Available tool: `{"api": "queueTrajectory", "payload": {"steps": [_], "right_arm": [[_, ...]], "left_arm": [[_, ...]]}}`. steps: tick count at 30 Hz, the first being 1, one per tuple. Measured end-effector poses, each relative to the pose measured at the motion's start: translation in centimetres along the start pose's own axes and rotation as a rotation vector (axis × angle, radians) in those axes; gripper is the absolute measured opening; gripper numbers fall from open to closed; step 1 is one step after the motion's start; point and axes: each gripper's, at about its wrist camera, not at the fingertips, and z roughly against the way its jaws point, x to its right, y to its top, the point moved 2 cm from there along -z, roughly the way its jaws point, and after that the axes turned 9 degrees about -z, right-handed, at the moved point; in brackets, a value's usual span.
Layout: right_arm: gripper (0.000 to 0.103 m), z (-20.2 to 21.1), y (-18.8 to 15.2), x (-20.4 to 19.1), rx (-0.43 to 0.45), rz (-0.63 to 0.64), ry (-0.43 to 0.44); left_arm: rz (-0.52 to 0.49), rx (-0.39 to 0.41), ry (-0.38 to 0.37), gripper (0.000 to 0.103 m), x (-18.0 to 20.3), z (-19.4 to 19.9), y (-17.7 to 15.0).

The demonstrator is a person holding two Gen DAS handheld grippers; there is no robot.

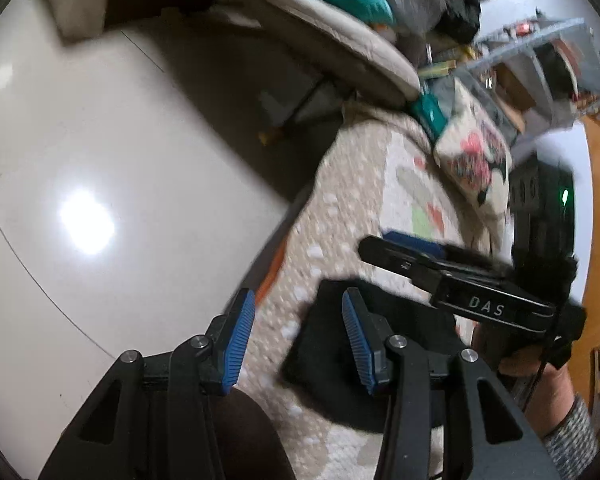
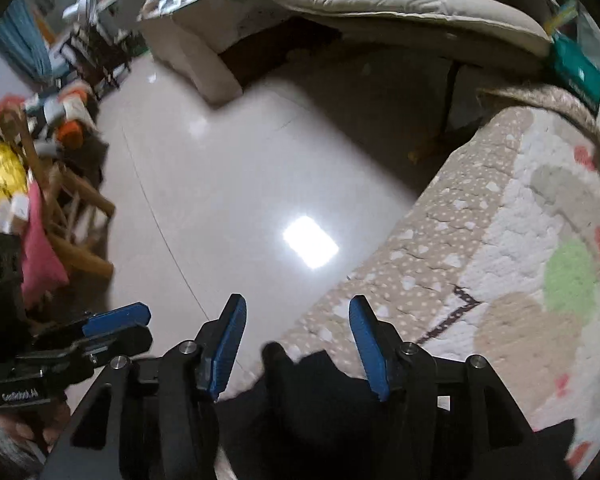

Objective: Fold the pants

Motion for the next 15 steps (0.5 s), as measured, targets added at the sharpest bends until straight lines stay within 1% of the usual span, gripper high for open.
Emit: {"api": "queueTrajectory", "payload": {"steps": [3,4,5,7,8,11,13,15], "right_arm": [[0.061,-1.1,-1.6,-1.2,-0.08,0.086,-0.037],[0.061,-2.0,-1.6,-1.2,-0.102,0.115,-0.06],[0.061,-2.6,-2.2,-1.4,-0.126,0.145,-0.082],[0.061,-3.9,-2.8,-1.0,-0.157,0.184,-0.127],[0.061,-4.4,-3.2,-0.7,-0.165,0.195,-0.144],[0.06,-5.2,-3.3,0.0,-0.182,0.175,-0.137],[0.056,-5.3,-3.4,0.0,-0.174,0.177,-0.138],[0.054,-5.5,-3.4,-0.1,-0.173,0.175,-0.129]], "left_arm": [[-0.029,-0.092,0.003,0.045,1.0,-2.0,-1.1],[-0.03,-0.134,0.004,0.045,1.3,-2.9,-1.7],[-0.026,-0.16,0.0,0.044,1.4,-3.5,-2.0],[-0.01,-0.206,0.019,0.043,1.2,-4.5,-2.7],[-0.012,-0.213,0.025,0.043,1.1,-4.8,-2.9],[-0.018,-0.214,0.029,0.043,1.2,-5.0,-2.8],[-0.012,-0.214,0.029,0.043,1.0,-5.1,-2.8],[0.013,-0.198,0.013,0.043,0.8,-4.9,-2.6]]}}
